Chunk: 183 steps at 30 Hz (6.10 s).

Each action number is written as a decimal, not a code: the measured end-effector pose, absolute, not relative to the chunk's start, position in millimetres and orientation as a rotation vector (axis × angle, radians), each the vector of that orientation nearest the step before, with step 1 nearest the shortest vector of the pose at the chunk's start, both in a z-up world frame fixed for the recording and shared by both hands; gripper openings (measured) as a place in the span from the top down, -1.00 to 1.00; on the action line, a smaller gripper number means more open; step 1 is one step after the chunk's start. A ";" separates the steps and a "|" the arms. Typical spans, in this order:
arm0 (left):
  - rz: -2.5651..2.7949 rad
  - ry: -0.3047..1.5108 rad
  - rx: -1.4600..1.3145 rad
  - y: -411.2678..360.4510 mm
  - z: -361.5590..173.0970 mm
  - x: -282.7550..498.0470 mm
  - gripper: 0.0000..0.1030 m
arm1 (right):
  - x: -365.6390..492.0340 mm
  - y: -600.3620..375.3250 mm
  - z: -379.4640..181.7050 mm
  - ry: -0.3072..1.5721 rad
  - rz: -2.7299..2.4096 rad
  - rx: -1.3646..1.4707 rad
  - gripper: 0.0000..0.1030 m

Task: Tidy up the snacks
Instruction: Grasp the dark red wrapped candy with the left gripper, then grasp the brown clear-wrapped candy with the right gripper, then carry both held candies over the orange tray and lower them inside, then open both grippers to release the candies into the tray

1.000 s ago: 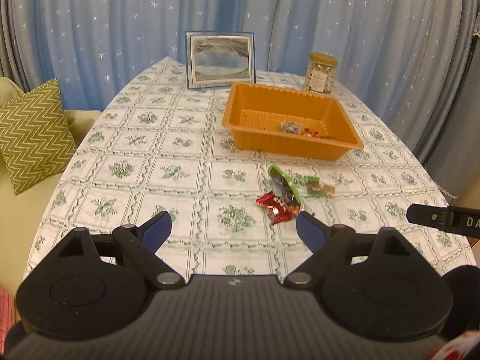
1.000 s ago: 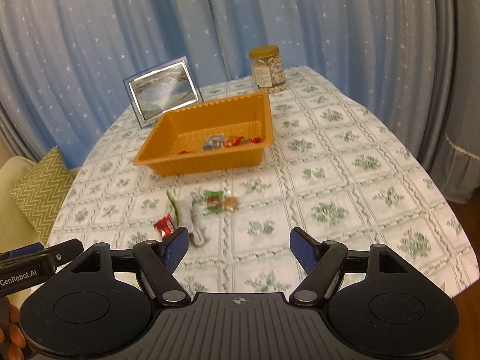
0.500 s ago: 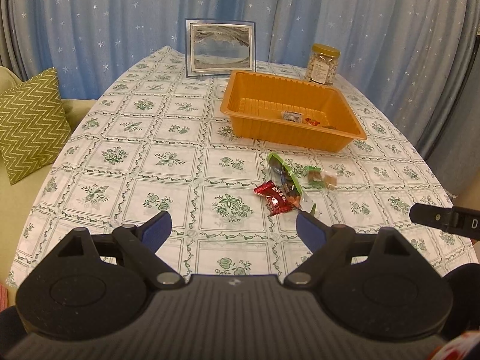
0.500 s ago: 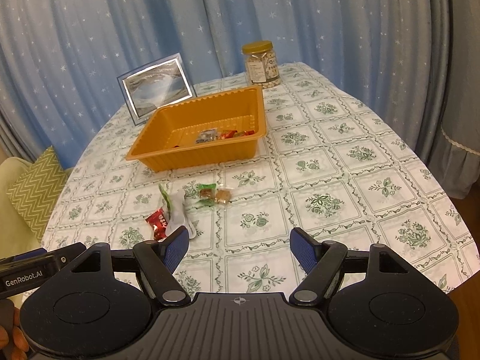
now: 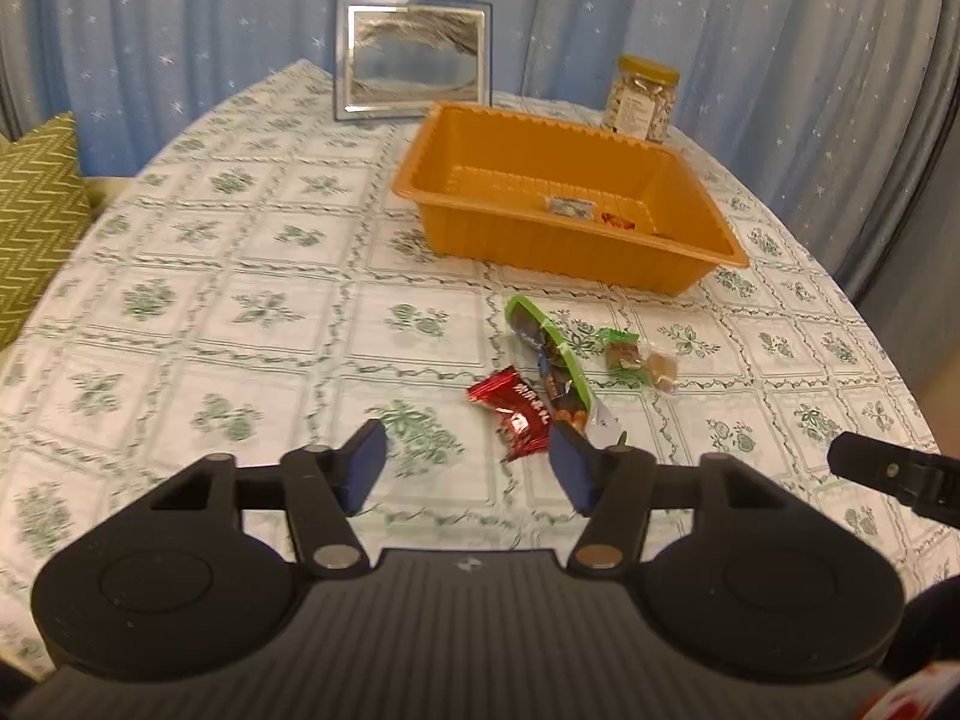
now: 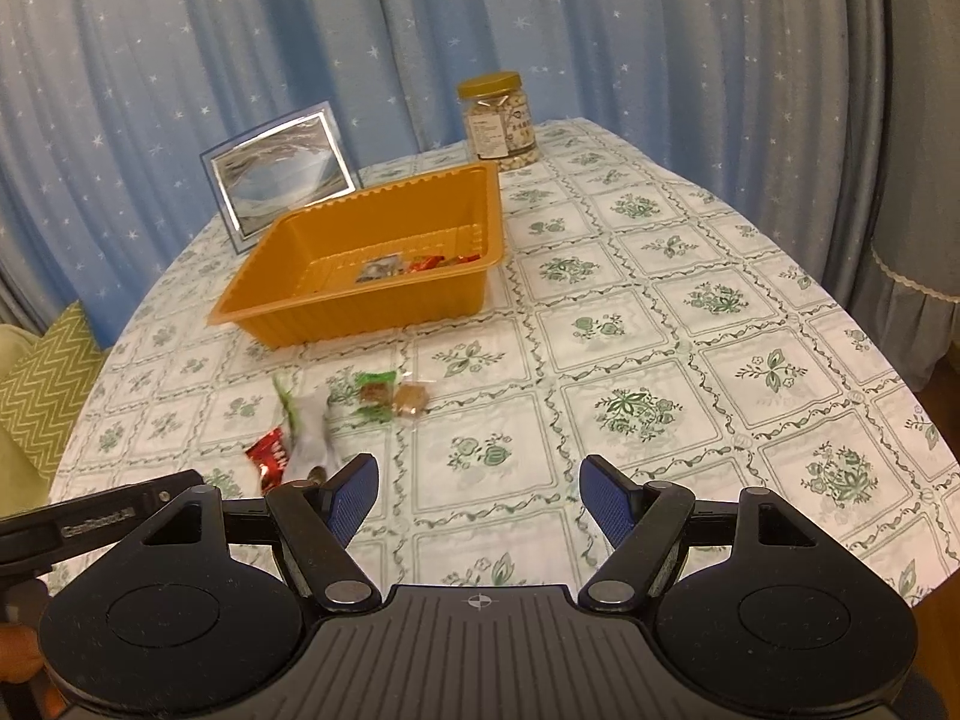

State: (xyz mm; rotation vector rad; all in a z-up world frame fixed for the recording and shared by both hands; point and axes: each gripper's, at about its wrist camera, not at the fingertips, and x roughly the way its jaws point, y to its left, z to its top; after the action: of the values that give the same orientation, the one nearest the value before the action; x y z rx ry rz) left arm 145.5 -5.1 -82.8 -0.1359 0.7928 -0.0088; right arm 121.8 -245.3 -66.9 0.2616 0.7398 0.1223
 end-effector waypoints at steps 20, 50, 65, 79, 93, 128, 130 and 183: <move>-0.055 0.811 -0.064 -22.1 -127.2 200.6 0.25 | 166.6 -237.9 -94.5 0.766 0.124 0.261 -0.44; -0.048 0.784 0.031 -1.6 -127.6 192.3 0.66 | 213.6 -218.8 -115.6 0.771 0.164 0.196 -0.44; -0.057 0.782 -0.001 -1.3 -125.1 188.2 0.67 | 240.4 -188.6 -129.8 0.770 0.228 0.098 0.11; -0.056 0.790 -0.001 -2.4 -122.3 177.7 0.67 | 232.5 -177.9 -130.3 0.769 0.238 0.042 0.60; -0.059 0.760 -0.007 -9.5 -83.4 133.2 0.67 | 163.8 -197.7 -91.5 0.765 0.215 0.119 0.60; -0.076 0.707 -0.049 -11.8 -29.1 78.0 0.67 | 90.5 -204.8 -39.6 0.707 0.218 0.111 0.60; -0.080 0.705 -0.052 -11.7 -28.6 80.6 0.67 | 92.2 -205.7 -39.1 0.706 0.216 0.109 0.60; -0.097 0.664 -0.029 16.4 -40.5 304.7 0.32 | 332.3 -217.1 -37.2 0.720 0.263 0.204 0.60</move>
State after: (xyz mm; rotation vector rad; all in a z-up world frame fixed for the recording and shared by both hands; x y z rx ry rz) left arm 304.7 16.4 -40.5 -0.0286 0.6639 -0.0973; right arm 332.3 -217.1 -37.2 0.2044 0.7204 0.2634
